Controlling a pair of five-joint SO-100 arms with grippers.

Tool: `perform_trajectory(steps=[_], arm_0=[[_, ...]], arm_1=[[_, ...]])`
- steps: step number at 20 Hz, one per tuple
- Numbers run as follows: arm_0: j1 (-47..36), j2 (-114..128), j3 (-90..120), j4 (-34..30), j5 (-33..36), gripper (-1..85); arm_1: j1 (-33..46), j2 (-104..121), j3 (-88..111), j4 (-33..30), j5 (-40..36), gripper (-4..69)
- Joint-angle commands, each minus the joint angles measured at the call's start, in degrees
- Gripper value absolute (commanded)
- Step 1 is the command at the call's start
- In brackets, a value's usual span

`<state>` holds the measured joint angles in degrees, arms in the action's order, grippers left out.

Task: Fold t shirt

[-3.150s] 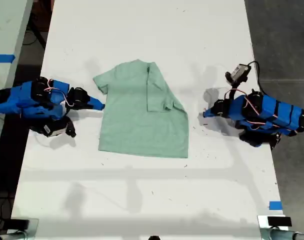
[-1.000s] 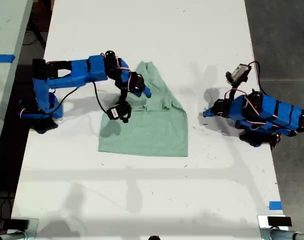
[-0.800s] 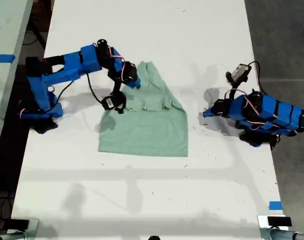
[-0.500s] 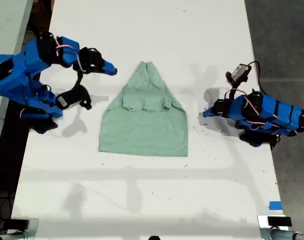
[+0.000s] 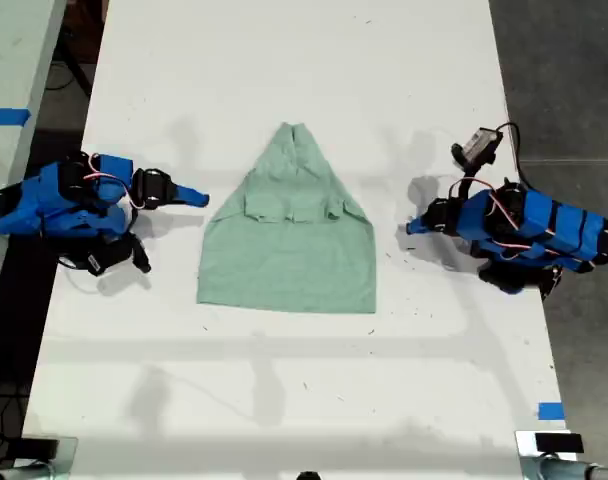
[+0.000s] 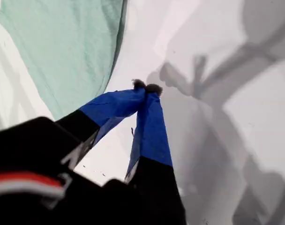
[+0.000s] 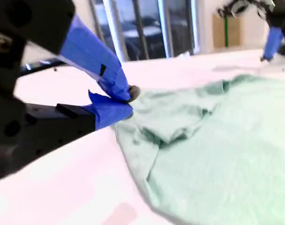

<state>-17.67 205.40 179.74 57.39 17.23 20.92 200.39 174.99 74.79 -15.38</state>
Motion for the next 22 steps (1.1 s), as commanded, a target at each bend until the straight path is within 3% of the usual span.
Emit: perform_trajectory(steps=[1, 22], arm_0=[[-0.97, 1.05, 0.35, 0.00, 0.18, -0.1], [-1.67, 1.05, 0.53, 0.70, 0.09, -0.1]], arm_1=[[-0.35, 0.88, 1.67, 0.18, 0.44, -0.8], [-0.26, 0.88, 1.76, 0.18, 0.26, -0.8]])
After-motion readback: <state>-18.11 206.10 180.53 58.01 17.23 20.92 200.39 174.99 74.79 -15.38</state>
